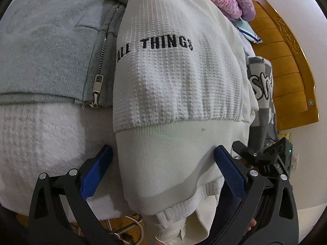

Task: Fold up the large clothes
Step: 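Lift the folded jacket off the bed with the right gripper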

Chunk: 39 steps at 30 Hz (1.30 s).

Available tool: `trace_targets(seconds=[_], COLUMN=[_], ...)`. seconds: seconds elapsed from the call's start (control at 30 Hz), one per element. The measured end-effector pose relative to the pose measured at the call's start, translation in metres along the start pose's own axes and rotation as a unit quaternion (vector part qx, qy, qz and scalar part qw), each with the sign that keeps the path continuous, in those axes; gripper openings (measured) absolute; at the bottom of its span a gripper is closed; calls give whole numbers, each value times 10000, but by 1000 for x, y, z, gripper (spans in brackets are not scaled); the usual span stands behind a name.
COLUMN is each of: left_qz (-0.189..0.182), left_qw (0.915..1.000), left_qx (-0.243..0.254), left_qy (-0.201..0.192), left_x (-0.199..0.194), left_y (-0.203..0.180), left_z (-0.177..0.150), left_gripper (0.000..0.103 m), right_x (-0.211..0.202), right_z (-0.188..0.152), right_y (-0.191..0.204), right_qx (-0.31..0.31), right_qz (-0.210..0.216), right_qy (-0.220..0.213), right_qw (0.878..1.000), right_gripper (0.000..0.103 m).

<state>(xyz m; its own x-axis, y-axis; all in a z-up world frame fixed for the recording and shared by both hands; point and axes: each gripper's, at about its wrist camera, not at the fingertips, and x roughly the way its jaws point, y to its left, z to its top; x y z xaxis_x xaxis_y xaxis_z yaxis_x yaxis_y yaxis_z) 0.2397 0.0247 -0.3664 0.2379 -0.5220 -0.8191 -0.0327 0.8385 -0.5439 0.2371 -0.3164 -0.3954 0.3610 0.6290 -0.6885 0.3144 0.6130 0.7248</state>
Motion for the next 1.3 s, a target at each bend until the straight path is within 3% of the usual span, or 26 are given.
trace_targets(seconds=[0.17,0.3,0.37,0.4,0.47,0.53,0.6,0.67,0.73,0.77,0.83,0.97,1.1,1.2,1.3], left_qz=[-8,11,17,2,-34,-25,-7,-4,-30,-46,-82,-125,-208,-232,-235], left_qw=[10000,9999,9999,9999,9999,9999,9999,9999,9998,9998,9998,9997,9996,9997,9992], left_qx=[-10,-5,15,7,-25,-18,-5,9,24,24,-32,4,-10,112,60], left_qy=[92,117,139,150,158,154,148,155,173,178,181,233,197,-59,-307], left_x=[3,4,4,4,4,5,5,5,4,4,4,2,-8,-32,-50], left_y=[1,2,1,2,1,1,1,0,0,0,1,1,2,-1,1], left_z=[2,3,3,3,4,4,3,3,3,3,3,4,4,10,31], left_gripper=[99,99,99,99,99,99,99,99,99,99,99,99,99,99,99], right_x=[-1,-2,-1,-1,1,2,11,19,21,20,15,4,11,-3,-16], right_z=[-3,-16,-14,-13,-11,-7,-6,-5,-6,-6,-7,-9,-4,-5,-4], right_y=[-2,-23,-30,-32,-29,-19,-24,-33,-33,-33,-34,-29,-28,-6,5], right_qx=[-43,463,693,798,957,747,1014,1380,1315,1284,1272,1105,1012,508,311], right_qz=[167,801,1115,1336,1880,1750,1622,1818,1860,1863,1757,1413,1538,1377,1526], right_qy=[288,569,487,489,455,420,336,184,109,111,181,266,226,9,-34], right_qw=[9994,9941,9901,9866,9764,9808,9810,9734,9736,9740,9760,9834,9826,9892,9878], right_gripper=[81,74,66,56,53,53,54,55,55,53,38,36,20,18,18])
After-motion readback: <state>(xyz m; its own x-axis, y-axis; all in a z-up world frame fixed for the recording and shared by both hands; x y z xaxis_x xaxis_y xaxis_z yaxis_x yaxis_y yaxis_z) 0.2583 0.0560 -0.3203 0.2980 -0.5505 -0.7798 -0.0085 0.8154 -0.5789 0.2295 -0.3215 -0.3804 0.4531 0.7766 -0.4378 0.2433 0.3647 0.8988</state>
